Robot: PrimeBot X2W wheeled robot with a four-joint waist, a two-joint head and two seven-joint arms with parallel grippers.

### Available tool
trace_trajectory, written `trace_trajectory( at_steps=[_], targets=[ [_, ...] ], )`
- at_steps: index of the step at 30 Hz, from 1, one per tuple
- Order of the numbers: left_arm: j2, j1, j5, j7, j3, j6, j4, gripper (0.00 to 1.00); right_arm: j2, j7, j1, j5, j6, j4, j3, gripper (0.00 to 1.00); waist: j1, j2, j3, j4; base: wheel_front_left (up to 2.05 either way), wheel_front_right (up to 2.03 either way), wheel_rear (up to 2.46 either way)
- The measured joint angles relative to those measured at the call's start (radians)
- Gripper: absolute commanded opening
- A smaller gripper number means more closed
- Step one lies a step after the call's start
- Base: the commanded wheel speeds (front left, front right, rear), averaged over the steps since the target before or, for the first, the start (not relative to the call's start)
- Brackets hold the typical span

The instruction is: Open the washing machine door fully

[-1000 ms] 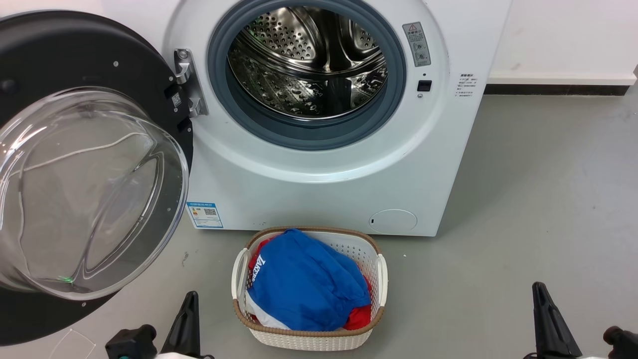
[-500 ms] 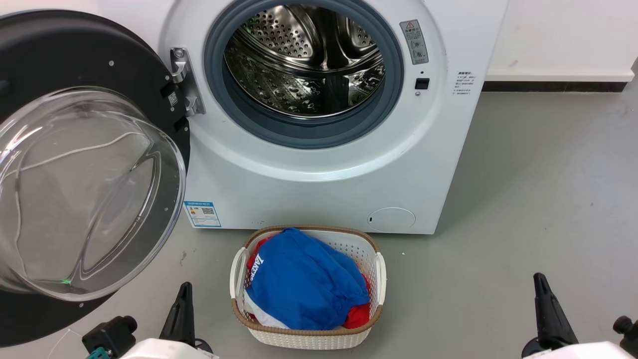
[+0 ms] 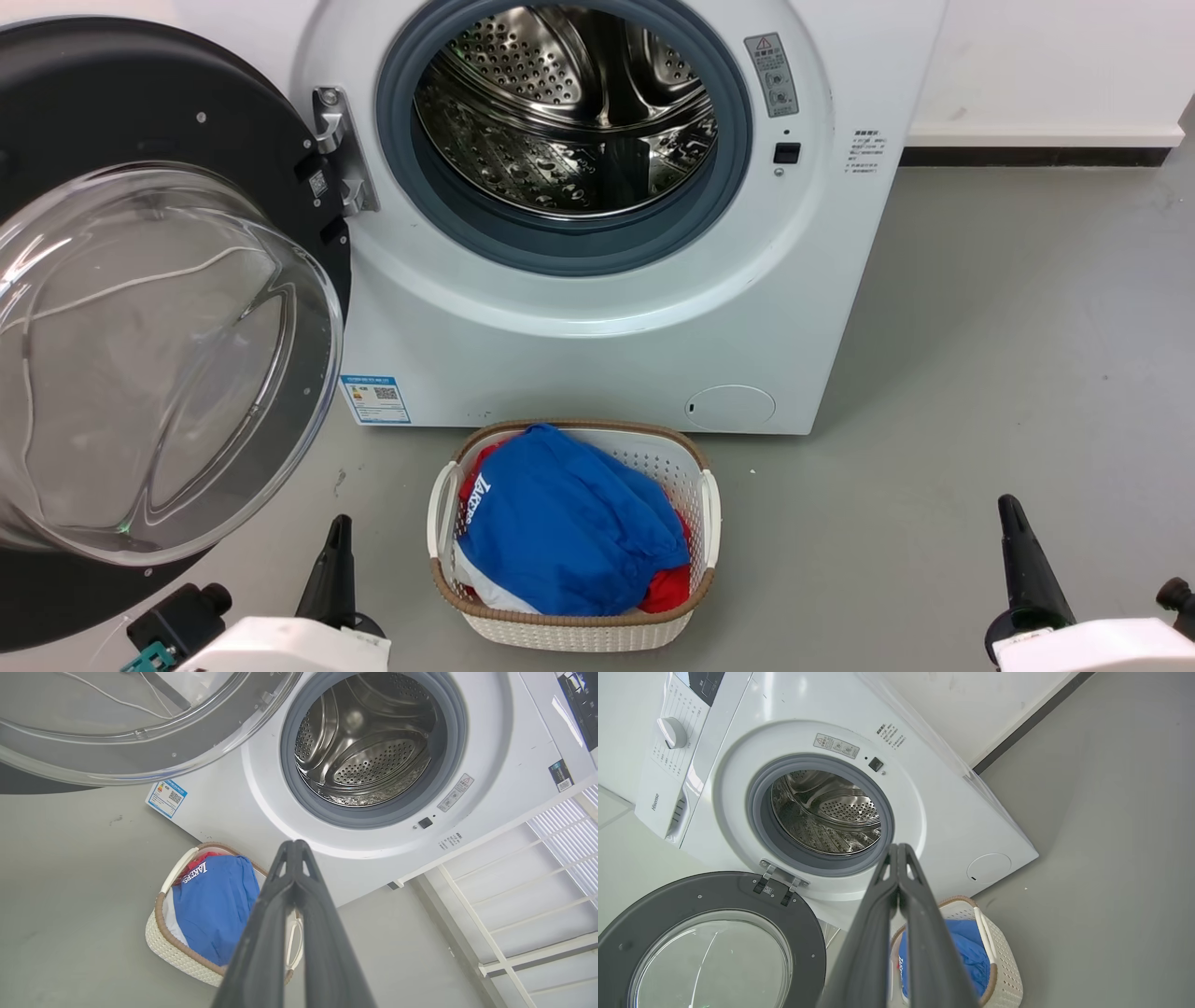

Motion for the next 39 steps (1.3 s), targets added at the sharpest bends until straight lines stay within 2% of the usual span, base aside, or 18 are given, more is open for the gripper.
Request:
trace_trajectory(
  at_steps=[39],
  targets=[
    [0.000, -0.069, -0.452, 0.108, 0.040, -0.018, 0.017, 0.00, -0.004, 0.107, -0.100, 0.415, 0.000, 0.066, -0.017, 0.00, 0.0000, 0.0000, 0.014, -0.016, 0.00, 0.00, 0.00]
  ],
)
